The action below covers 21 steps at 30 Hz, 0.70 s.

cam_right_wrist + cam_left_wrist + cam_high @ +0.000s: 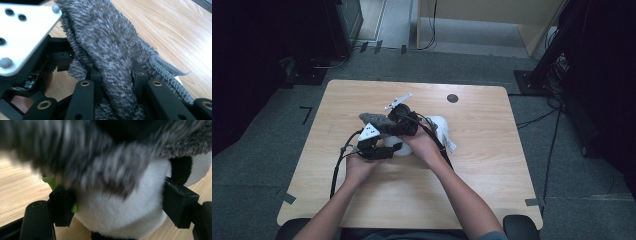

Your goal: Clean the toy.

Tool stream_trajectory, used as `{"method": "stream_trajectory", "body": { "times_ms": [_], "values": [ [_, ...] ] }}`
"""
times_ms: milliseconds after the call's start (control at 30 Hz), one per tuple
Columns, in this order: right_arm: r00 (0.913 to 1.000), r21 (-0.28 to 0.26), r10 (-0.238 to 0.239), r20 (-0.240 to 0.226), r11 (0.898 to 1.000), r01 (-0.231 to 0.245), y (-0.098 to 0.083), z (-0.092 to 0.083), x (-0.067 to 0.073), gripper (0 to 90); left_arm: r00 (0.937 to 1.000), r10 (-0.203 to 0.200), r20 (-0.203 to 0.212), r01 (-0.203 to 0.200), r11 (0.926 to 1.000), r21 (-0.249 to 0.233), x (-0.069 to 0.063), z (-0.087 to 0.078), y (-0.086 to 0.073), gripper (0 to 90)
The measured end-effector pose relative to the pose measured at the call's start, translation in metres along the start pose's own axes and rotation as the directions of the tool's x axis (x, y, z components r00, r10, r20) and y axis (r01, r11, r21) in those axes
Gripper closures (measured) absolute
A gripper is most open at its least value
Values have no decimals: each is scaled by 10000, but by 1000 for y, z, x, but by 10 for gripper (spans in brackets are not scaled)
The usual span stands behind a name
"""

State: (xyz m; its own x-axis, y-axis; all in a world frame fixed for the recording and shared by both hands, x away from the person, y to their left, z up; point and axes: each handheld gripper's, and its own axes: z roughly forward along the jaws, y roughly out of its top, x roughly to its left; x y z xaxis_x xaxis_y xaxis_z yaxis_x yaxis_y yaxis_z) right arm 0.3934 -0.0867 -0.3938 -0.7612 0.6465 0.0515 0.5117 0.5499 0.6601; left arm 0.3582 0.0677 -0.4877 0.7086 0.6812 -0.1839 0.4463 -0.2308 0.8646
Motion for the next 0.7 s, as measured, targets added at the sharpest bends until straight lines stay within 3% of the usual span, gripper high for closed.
{"method": "stream_trajectory", "body": {
  "times_ms": [200, 500, 700],
  "values": [
    [9997, -3, -208, 138, 9998, 208, -7, -1, 1, 713, 10000, 55, 30, -55, 10000, -13, 0, 1, 0, 228],
    [9966, 235, -507, 655, 9985, 493, -24, -19, -10, 707, 9999, -111, 59, 111, 9999, 3, 2, 1, 0, 228],
    [9963, 121, 59, 859, 9999, -70, -42, -39, -31, 704, 9999, -106, 84, 106, 9999, -33, 1, 1, 0, 229]
  ]
}}
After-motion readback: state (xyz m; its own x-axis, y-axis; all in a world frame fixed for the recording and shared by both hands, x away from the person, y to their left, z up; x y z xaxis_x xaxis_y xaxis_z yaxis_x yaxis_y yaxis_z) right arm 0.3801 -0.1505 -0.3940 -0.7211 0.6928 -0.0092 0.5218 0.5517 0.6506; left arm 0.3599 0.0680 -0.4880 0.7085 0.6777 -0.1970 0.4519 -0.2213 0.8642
